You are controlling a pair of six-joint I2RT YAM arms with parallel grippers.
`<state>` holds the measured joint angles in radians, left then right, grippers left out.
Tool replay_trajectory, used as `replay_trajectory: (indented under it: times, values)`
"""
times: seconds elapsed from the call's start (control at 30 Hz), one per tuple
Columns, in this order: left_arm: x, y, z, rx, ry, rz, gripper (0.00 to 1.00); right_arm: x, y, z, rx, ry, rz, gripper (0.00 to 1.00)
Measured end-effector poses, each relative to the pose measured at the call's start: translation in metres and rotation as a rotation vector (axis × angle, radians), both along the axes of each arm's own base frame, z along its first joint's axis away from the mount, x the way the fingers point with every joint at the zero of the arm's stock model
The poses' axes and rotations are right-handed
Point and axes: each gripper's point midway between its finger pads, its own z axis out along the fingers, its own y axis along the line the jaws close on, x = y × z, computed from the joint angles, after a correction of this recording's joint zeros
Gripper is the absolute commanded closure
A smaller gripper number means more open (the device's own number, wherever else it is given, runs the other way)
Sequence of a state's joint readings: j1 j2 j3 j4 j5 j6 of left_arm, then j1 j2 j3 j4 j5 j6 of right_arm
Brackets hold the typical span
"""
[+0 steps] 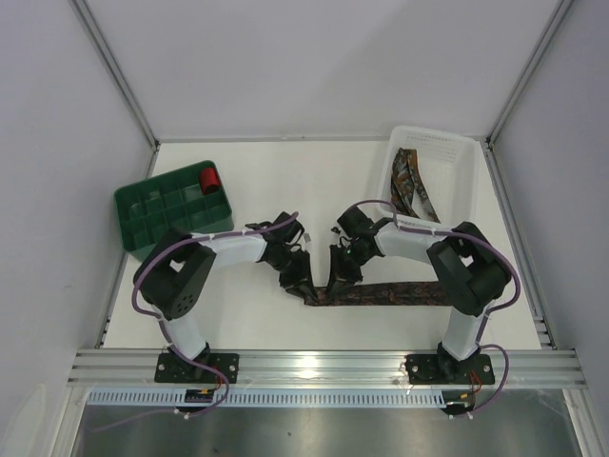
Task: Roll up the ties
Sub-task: Roll the tie
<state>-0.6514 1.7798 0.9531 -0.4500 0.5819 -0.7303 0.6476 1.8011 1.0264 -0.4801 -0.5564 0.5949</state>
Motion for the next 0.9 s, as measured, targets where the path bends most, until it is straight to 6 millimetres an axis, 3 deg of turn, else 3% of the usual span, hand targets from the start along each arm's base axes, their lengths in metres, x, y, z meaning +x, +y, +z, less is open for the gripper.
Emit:
replay_trajectory:
  times: [0.17, 0.43, 0.7, 0.9]
  values:
    - [-0.002, 0.014, 0.008, 0.049, -0.042, -0.011, 0.84, 0.001, 0.014, 0.002, 0.004, -0.015, 0.027, 0.96]
    - [-0.009, 0.028, 0.010, 0.111, -0.037, -0.036, 0.83, -0.002, 0.017, 0.000, -0.007, -0.020, 0.032, 0.96]
    - [0.001, 0.021, 0.029, 0.106, -0.052, -0.041, 0.81, 0.002, 0.023, -0.002, -0.004, -0.025, 0.027, 0.96]
    - [0.009, 0.011, 0.038, 0.092, -0.071, -0.050, 0.72, 0.004, 0.027, -0.008, -0.008, -0.017, 0.026, 0.96]
